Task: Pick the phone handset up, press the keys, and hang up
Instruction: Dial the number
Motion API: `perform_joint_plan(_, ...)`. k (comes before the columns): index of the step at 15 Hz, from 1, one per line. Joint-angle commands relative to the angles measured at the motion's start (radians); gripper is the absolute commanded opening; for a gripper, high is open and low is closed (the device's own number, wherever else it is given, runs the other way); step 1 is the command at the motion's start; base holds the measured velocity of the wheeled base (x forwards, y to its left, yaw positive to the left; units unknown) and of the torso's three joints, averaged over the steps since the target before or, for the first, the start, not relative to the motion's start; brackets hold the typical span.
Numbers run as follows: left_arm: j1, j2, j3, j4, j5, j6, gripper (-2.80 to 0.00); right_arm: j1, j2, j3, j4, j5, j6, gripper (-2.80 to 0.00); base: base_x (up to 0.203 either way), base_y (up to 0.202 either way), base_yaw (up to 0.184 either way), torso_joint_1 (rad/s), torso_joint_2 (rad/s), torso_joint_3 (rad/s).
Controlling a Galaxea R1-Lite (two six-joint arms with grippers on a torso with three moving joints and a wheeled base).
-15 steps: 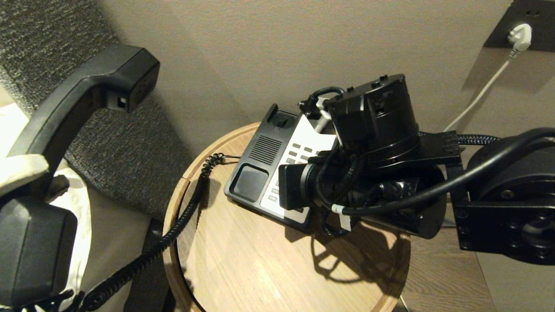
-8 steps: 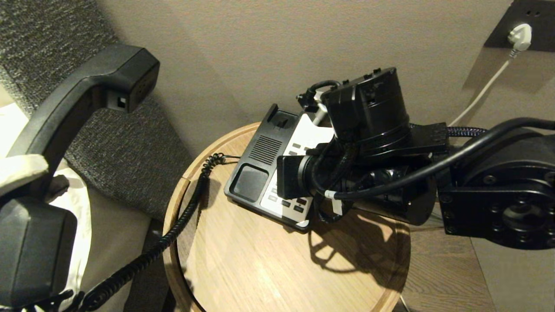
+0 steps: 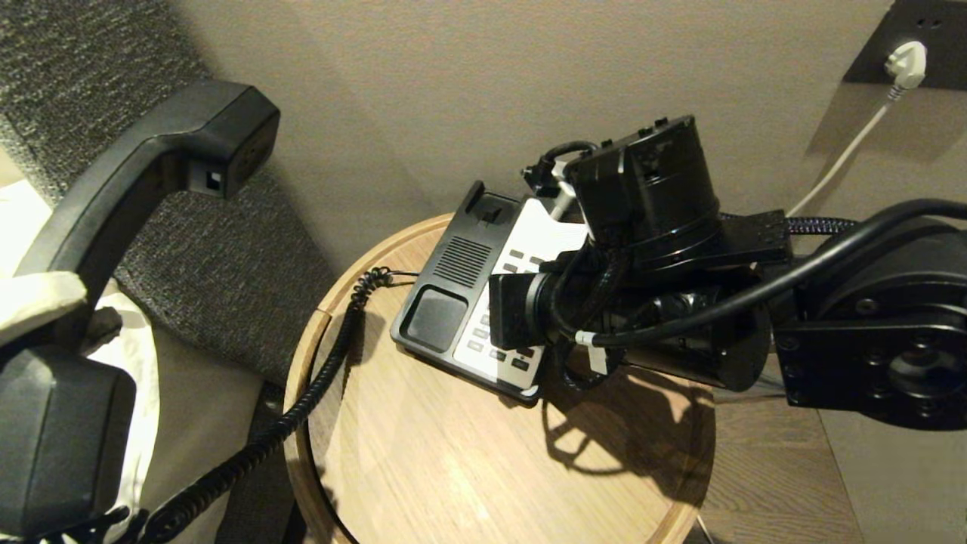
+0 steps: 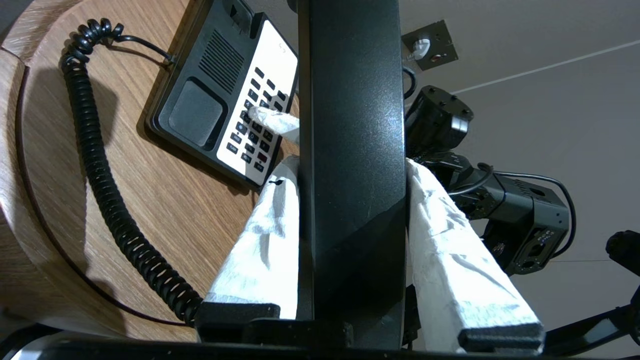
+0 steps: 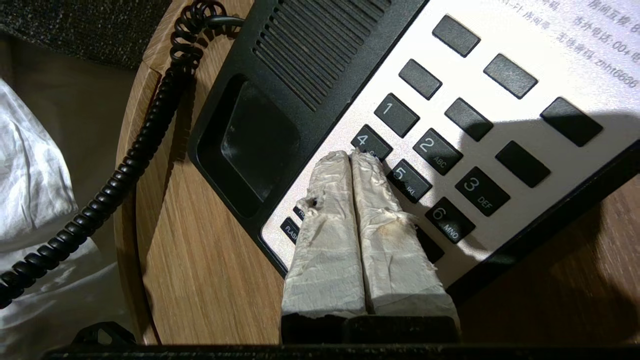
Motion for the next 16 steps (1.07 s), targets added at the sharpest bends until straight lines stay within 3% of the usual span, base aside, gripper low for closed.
perform_joint_plan(1, 0.000, -0.001, 0.001, -0.001, 0.000, -0.005, -2.80, 0.000, -0.006, 0.004, 0.000, -0.001, 0.004, -2.80, 0.000, 0.000, 0.000, 0.000, 0.00, 0.000)
perform_joint_plan(16, 0.000, -0.003, 0.009, -0.001, 0.000, -0.005, -2.80, 0.002, 0.005, 0.011, 0.010, 0.000, 0.007, -2.80, 0.000, 0.000, 0.000, 0.000, 0.00, 0.000)
